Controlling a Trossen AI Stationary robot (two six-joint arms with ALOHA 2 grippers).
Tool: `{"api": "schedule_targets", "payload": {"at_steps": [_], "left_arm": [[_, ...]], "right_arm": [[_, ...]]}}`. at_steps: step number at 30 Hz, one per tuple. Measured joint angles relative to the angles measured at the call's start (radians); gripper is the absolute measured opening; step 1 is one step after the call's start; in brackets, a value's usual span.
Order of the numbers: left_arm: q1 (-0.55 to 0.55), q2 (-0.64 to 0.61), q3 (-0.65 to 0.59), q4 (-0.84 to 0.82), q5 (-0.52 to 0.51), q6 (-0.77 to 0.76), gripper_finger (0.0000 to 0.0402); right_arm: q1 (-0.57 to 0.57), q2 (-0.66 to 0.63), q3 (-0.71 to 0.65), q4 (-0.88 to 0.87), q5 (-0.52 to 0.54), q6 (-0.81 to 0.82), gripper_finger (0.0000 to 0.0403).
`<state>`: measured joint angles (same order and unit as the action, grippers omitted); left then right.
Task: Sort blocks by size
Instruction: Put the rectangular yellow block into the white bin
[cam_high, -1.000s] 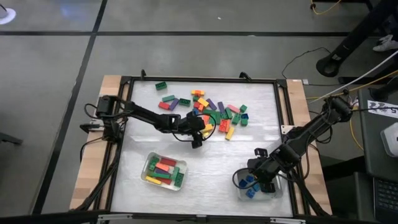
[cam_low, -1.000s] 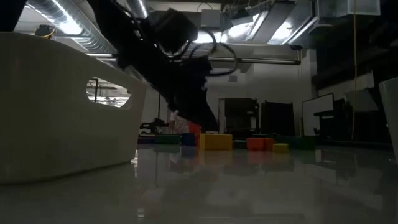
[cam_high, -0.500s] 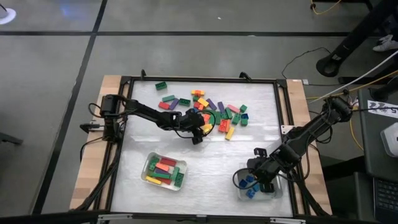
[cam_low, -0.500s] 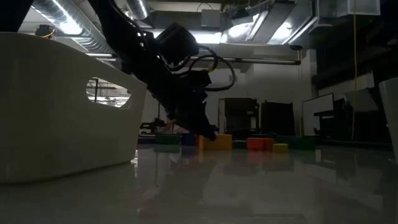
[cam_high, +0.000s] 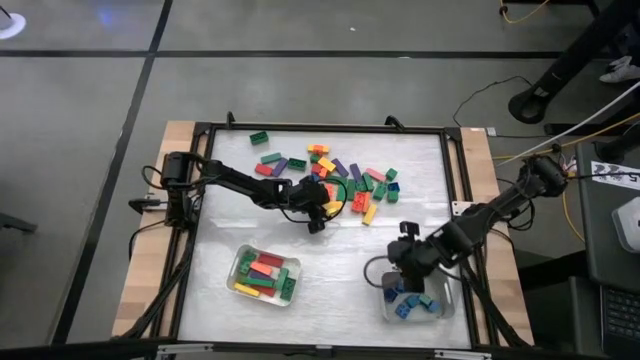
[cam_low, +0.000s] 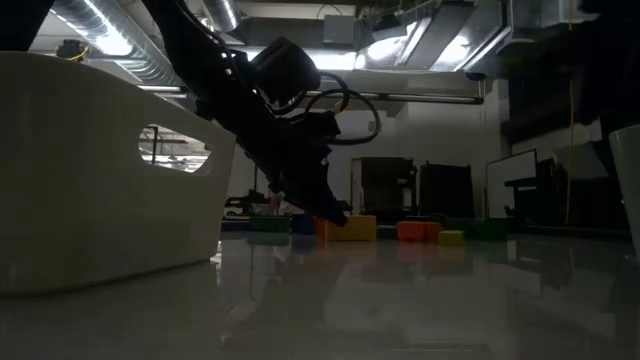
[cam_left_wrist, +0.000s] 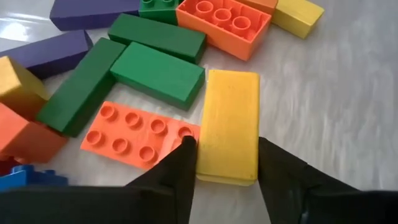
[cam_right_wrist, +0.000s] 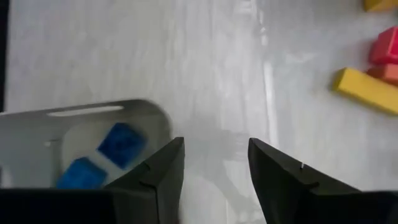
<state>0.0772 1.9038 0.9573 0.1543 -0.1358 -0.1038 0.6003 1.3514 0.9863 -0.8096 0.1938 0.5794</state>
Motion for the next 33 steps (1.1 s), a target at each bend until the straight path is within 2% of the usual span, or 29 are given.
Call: {"api": "schedule_targets", "payload": {"at_steps": [3,8,12,19,26,29,33], "left_arm": [[0.000,-0.002,0.000,0.006,0.003,0.002,0.0117],[-0.002,-0.045,0.010,-0.012,0.035,-0.039,0.0119],[-0.008,-0.135,0.033,-0.028,0.042,-0.045,0.0127],[-0.034,-0.332,0.036,-0.136,0.173,-0.125,0.0122],[-0.126,-0.526,0.037,-0.428,0.389,-0.195,0.0129],[-0.200,-0.582,0.037,-0.600,0.429,-0.255,0.0129],[-0.311,-0.608,0.036,-0.754,0.429,-0.423,0.0138]], "right_arm": [[-0.048,0.000,0.000,-0.003,-0.002,-0.085,0.0177],[-0.153,0.000,0.000,-0.006,-0.002,-0.238,0.0177],[-0.259,0.000,0.000,-0.032,0.000,-0.297,0.0177],[-0.475,0.000,0.001,-0.157,0.024,-0.338,0.0177],[-0.642,0.013,0.001,-0.168,-0.012,-0.495,0.0177],[-0.685,0.021,0.001,-0.157,-0.029,-0.509,0.0177],[-0.703,0.031,0.001,-0.146,-0.028,-0.510,0.0177]]}}
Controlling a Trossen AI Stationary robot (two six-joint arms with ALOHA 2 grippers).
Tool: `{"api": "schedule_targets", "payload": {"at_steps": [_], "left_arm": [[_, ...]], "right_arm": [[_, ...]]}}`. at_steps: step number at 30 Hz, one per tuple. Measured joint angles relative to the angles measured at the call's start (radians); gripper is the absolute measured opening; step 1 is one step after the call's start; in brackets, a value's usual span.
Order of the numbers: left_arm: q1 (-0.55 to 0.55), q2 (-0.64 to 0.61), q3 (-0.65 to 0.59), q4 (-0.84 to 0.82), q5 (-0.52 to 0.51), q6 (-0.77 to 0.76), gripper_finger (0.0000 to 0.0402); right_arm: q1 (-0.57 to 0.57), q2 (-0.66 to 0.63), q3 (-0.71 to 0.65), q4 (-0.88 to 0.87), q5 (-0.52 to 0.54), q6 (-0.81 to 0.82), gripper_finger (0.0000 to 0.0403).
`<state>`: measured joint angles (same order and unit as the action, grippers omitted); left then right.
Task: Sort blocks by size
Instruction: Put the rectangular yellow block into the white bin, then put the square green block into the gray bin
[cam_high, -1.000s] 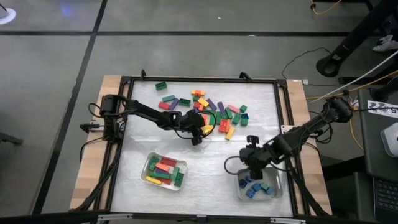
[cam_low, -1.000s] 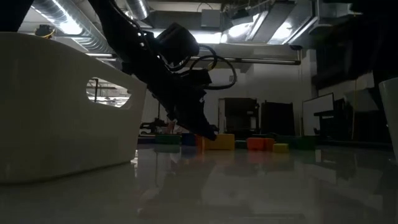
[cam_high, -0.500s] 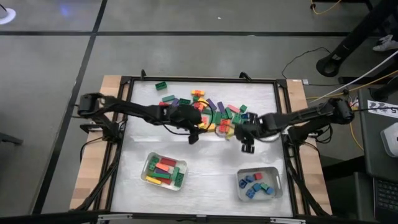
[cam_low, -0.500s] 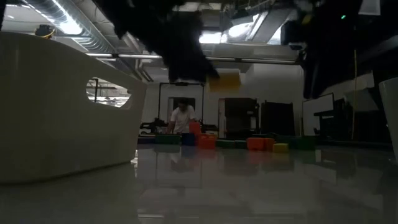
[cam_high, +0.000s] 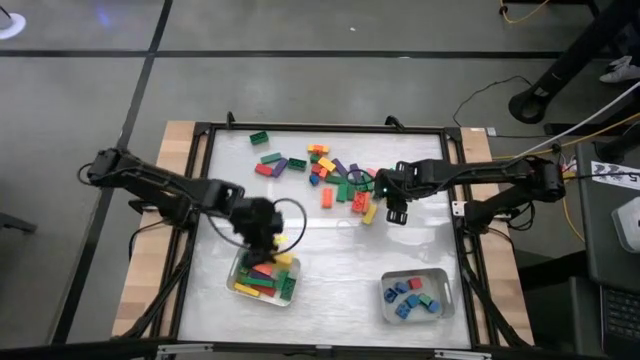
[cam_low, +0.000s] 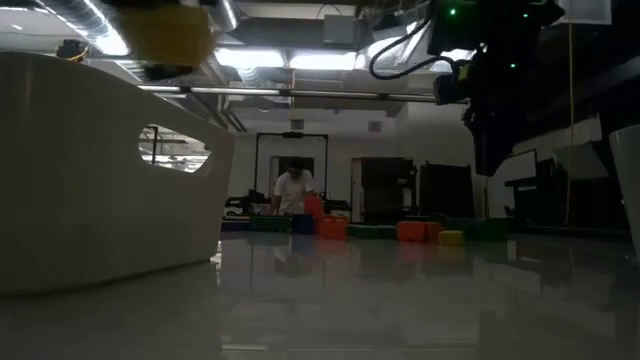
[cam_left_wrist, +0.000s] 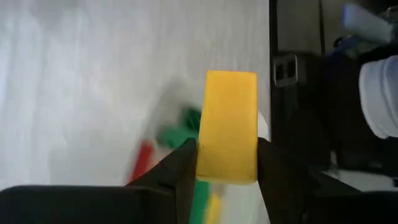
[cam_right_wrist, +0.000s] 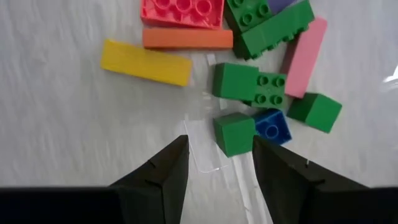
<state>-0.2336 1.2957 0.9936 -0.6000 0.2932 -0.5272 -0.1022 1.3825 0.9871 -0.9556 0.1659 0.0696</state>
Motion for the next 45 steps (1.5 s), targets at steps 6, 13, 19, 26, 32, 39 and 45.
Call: {"api": "schedule_targets", "payload": {"at_steps": [6,13,19,26,32,39,45], "left_arm": [[-0.122,0.016,-0.043,-0.039,-0.054,-0.176,0.0163],[-0.162,0.016,-0.102,-0.037,-0.152,-0.232,0.0201],[-0.161,0.016,-0.119,-0.035,-0.153,-0.226,0.0209],[-0.161,0.016,-0.119,-0.026,-0.153,-0.199,0.0210],[-0.161,0.016,-0.118,0.003,-0.153,-0.199,0.0210],[-0.161,0.016,-0.118,0.016,-0.154,-0.199,0.0210],[-0.160,0.016,-0.118,0.015,-0.179,-0.198,0.0210]], "right_arm": [[0.002,0.012,0.000,0.021,0.000,0.002,0.0177],[-0.019,0.059,0.000,0.021,0.006,0.005,0.0177],[-0.069,0.136,0.000,0.014,0.008,-0.008,0.0177],[-0.137,0.214,0.000,0.012,0.014,-0.083,0.0177],[-0.186,0.251,0.001,0.014,0.005,-0.131,0.0177],[-0.207,0.287,-0.001,0.012,-0.033,-0.133,0.0177],[-0.206,0.309,-0.001,0.013,-0.118,-0.199,0.0175]]}}
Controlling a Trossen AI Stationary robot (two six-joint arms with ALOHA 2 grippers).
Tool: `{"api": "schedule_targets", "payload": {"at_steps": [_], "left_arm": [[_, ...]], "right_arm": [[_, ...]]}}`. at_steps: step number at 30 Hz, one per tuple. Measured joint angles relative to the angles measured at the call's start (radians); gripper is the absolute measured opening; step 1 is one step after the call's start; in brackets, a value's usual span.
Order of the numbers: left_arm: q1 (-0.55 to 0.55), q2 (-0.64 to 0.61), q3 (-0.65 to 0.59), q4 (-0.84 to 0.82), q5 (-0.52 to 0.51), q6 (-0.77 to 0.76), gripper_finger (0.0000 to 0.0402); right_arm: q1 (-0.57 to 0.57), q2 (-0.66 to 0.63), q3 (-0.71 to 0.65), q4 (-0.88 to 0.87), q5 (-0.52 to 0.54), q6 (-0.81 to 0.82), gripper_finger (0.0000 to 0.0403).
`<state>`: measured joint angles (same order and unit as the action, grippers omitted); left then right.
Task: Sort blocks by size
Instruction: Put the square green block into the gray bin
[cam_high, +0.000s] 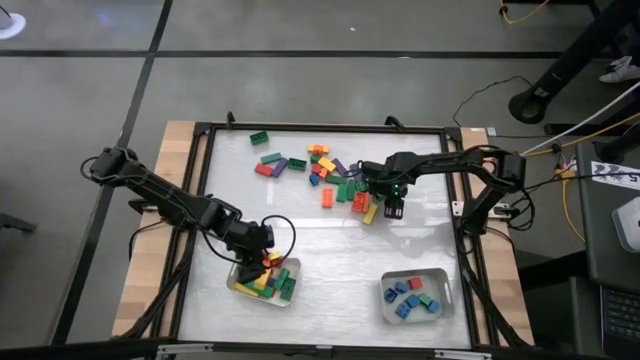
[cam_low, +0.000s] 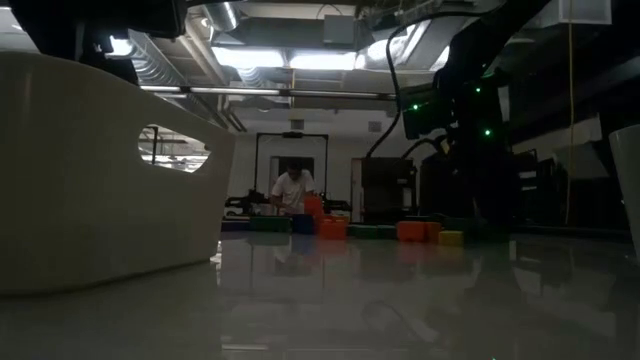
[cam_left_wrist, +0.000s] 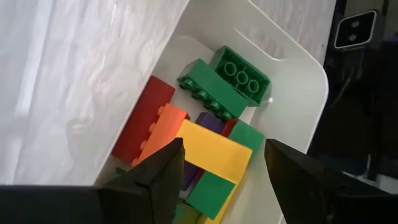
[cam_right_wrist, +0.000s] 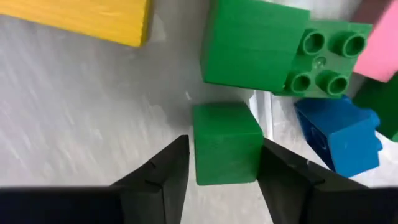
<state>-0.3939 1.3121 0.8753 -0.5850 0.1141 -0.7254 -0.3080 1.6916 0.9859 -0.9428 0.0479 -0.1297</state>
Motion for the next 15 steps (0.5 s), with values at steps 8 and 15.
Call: {"api": "schedule_targets", "payload": {"at_steps": [8,15], "left_arm": [[0.000,0.000,0.000,0.001,-0.080,0.049,0.0210],[0.026,0.000,0.000,0.077,-0.206,0.186,0.0210]], "right_arm": [[0.000,0.001,0.001,-0.010,-0.008,-0.007,0.0128],[0.000,0.002,0.048,-0.144,-0.143,-0.007,0.0128]]}}
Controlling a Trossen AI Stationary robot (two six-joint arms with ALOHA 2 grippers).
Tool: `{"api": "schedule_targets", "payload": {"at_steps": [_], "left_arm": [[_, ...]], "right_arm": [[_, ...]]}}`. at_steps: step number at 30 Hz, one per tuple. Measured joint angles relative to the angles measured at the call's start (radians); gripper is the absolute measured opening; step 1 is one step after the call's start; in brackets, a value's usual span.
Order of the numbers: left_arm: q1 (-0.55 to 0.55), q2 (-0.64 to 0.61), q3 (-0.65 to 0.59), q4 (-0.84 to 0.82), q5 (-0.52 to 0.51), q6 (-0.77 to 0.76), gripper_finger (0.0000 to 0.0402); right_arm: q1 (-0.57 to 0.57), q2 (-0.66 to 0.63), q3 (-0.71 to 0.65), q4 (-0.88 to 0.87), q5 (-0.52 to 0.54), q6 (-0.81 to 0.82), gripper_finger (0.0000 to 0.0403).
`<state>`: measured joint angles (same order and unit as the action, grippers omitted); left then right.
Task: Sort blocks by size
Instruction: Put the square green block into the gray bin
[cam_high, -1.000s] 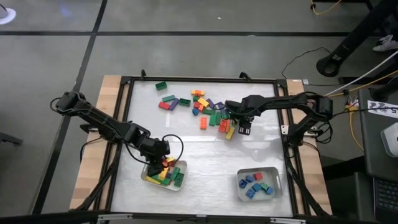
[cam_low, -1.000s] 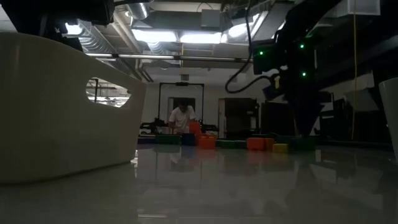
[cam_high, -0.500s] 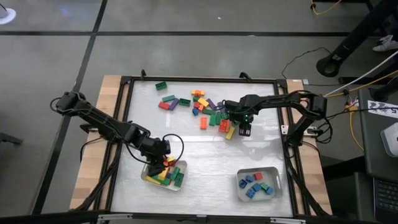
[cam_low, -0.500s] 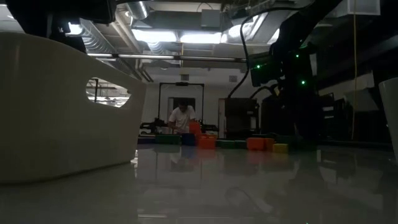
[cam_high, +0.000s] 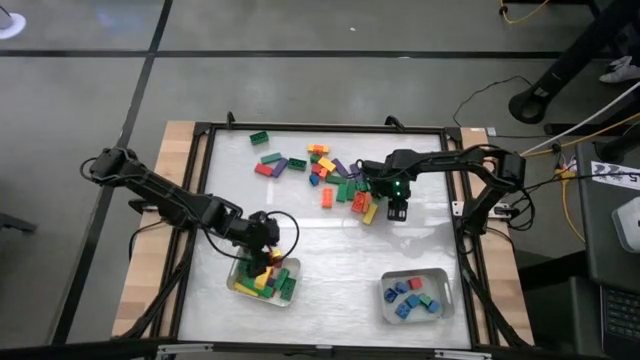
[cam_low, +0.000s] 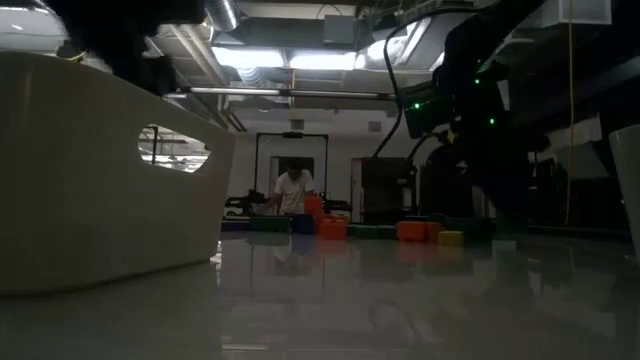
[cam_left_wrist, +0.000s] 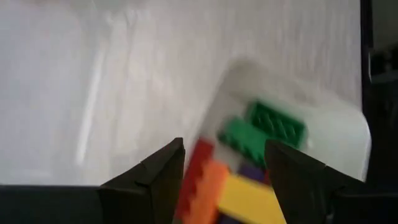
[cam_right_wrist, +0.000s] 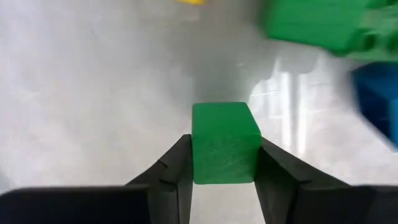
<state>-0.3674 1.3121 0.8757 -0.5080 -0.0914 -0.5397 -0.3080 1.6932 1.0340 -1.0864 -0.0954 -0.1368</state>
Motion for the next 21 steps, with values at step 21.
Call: {"api": "schedule_targets", "payload": {"at_steps": [21], "left_arm": [[0.250,0.018,0.001,0.287,-0.244,0.024,0.0210]], "right_arm": [[0.316,-0.001,0.319,-0.275,-0.213,0.158,0.0129]]}}
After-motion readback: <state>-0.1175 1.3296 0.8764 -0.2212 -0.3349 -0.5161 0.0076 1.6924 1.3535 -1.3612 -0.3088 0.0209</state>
